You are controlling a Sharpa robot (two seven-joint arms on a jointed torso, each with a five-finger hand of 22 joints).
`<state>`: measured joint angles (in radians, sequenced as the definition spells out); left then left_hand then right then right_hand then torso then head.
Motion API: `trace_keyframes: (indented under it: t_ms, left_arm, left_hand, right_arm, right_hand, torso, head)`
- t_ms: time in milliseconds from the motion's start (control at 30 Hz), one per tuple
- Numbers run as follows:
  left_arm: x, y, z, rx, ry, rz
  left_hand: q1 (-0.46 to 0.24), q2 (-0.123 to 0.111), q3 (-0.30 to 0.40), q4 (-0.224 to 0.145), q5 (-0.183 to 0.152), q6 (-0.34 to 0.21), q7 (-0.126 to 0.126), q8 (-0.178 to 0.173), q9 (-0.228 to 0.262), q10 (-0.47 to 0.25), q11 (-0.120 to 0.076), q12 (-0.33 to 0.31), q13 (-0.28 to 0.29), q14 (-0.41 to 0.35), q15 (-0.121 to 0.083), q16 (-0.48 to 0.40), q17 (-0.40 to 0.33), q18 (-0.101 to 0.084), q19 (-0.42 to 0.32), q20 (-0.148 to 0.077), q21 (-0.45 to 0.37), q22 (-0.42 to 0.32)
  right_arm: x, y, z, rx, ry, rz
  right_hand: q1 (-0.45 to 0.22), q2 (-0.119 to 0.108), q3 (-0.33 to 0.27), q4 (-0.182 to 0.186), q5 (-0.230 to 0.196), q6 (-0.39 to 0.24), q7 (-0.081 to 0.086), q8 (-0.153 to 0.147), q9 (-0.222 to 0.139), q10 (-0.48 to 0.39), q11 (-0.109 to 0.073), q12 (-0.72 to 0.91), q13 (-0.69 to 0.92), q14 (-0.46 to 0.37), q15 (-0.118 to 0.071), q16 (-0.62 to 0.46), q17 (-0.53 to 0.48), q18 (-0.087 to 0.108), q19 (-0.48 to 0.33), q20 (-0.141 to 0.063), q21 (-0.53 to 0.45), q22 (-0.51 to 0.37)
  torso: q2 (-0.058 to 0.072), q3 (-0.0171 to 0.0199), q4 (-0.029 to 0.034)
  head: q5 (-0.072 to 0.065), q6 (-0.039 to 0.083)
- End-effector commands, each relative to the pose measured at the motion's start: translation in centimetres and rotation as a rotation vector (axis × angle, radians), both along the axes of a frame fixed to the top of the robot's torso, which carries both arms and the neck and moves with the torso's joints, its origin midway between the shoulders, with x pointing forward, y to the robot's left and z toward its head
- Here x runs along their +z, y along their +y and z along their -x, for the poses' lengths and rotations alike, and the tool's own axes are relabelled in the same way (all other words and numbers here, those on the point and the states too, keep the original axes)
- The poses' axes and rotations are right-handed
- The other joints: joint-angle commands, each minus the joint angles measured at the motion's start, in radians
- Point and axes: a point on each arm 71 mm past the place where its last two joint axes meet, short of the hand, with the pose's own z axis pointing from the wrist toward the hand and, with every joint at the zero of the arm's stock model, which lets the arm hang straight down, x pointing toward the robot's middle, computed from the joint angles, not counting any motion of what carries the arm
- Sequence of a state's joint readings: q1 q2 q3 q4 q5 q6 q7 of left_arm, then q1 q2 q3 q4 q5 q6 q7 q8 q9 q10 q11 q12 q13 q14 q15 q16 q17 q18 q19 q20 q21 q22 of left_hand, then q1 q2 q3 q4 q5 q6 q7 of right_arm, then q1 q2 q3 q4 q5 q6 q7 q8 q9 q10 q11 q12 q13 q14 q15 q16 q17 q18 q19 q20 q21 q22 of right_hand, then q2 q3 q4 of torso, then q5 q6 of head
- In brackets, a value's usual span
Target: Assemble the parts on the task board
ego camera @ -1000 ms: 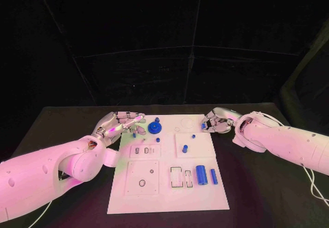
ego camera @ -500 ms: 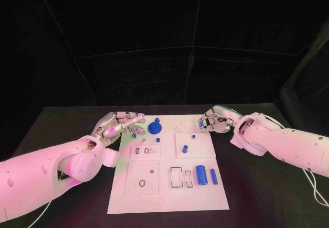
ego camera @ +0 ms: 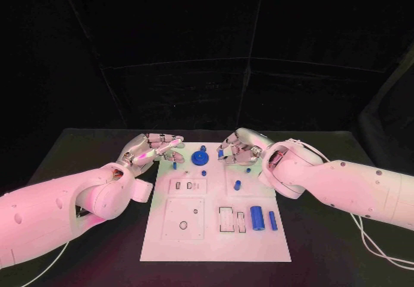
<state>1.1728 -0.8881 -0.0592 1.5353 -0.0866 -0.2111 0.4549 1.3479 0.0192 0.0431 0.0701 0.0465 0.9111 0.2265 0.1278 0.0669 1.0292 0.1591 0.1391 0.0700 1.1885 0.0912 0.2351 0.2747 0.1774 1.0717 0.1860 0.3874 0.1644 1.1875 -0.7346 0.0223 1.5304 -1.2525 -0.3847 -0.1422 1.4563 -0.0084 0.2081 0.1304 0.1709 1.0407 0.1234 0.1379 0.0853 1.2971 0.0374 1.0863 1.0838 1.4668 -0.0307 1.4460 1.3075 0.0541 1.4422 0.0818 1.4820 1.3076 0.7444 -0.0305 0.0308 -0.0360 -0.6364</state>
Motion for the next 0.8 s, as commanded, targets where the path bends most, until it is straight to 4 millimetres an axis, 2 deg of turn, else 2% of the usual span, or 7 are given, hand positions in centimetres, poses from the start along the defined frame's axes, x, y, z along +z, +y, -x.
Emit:
trace_keyframes:
  t_ms: [33,267,400,467,600,800]
  left_arm:
    - [0.2,0.5,-0.2,0.014,-0.006,-0.005]
    - [0.4,0.9,-0.4,0.023,-0.012,-0.009]
    - [0.5,1.0,-0.4,0.026,-0.015,-0.009]
    - [0.5,1.0,-0.5,0.027,-0.017,-0.009]
    - [0.6,1.0,-0.5,0.028,-0.020,-0.009]
    - [0.6,0.9,-0.5,0.025,-0.021,-0.007]
  left_hand:
    - [-0.001,0.007,-0.002,-0.006,0.004,-0.007,-0.002,-0.006,0.000,-0.006,0.002,-0.003,-0.001,-0.004,0.002,-0.004,0.001,0.004,-0.003,0.007,0.002,-0.001]
    - [0.000,0.007,-0.001,-0.007,0.004,-0.007,-0.002,-0.006,0.000,-0.006,0.002,-0.003,-0.001,-0.004,0.002,-0.004,0.001,0.004,-0.003,0.007,0.002,-0.001]
    - [0.000,0.007,-0.001,-0.007,0.004,-0.007,-0.002,-0.006,0.000,-0.006,0.002,-0.003,-0.001,-0.004,0.002,-0.004,0.001,0.004,-0.003,0.007,0.002,-0.001]
    - [0.000,0.007,-0.001,-0.007,0.004,-0.007,-0.002,-0.006,0.000,-0.006,0.002,-0.003,-0.001,-0.004,0.002,-0.004,0.001,0.004,-0.003,0.007,0.002,-0.001]
    - [0.001,0.008,-0.001,-0.009,0.004,-0.006,-0.002,-0.006,0.000,-0.005,0.001,-0.003,-0.001,-0.004,0.002,-0.004,0.002,0.004,-0.002,0.007,0.002,-0.001]
    - [0.001,0.008,0.000,-0.009,0.005,-0.005,-0.003,-0.006,0.000,-0.005,0.001,-0.003,-0.001,-0.004,0.001,-0.005,0.003,0.004,-0.002,0.007,0.003,-0.001]
  right_arm:
    - [0.0,1.7,0.1,-0.019,-0.011,0.055]
    - [-1.5,5.5,0.7,0.039,0.009,0.113]
    - [-2.6,7.0,1.1,0.068,0.027,0.150]
    - [-3.1,7.5,1.4,0.079,0.033,0.162]
    - [-3.9,8.5,1.8,0.096,0.041,0.183]
    - [-4.6,9.1,2.0,0.108,0.051,0.201]
  right_hand:
    - [-0.006,0.003,0.004,0.001,-0.007,0.009,0.000,0.002,0.001,-0.001,-0.002,-0.003,0.000,0.057,-0.005,-0.004,0.034,-0.008,0.001,-0.005,0.001,0.050]
    - [-0.006,0.002,0.006,-0.001,-0.006,0.009,-0.001,0.002,0.001,-0.002,-0.002,-0.004,-0.001,0.056,-0.005,-0.005,0.032,-0.008,0.000,-0.006,0.000,0.049]
    - [-0.007,0.001,0.008,-0.003,-0.004,0.008,0.000,0.001,0.000,-0.004,-0.002,-0.007,-0.003,0.056,-0.005,-0.007,0.030,-0.007,-0.002,-0.006,-0.002,0.045]
    - [-0.007,0.001,0.008,-0.003,-0.004,0.008,0.000,0.001,0.000,-0.004,-0.002,-0.007,-0.003,0.056,-0.005,-0.007,0.030,-0.007,-0.002,-0.006,-0.002,0.045]
    - [-0.010,-0.001,0.012,-0.006,0.001,0.005,0.001,-0.002,-0.001,-0.005,-0.001,-0.009,-0.004,0.056,-0.004,-0.008,0.029,-0.007,-0.003,-0.006,-0.002,0.044]
    - [-0.012,-0.004,0.014,-0.009,0.005,0.004,0.001,-0.003,-0.001,-0.005,-0.001,-0.009,-0.003,0.056,-0.004,-0.008,0.030,-0.006,-0.003,-0.005,-0.003,0.043]
  torso:
    - [-0.006,-0.0045,0.0051]
    - [-0.011,-0.0078,0.0086]
    - [-0.010,-0.0074,0.0082]
    - [-0.010,-0.0077,0.0083]
    - [-0.009,-0.0057,0.0076]
    - [-0.008,-0.0056,0.0083]
  head:
    - [0.006,-0.007]
    - [0.016,-0.016]
    - [0.023,-0.019]
    - [0.026,-0.021]
    - [0.031,-0.025]
    - [0.030,-0.029]
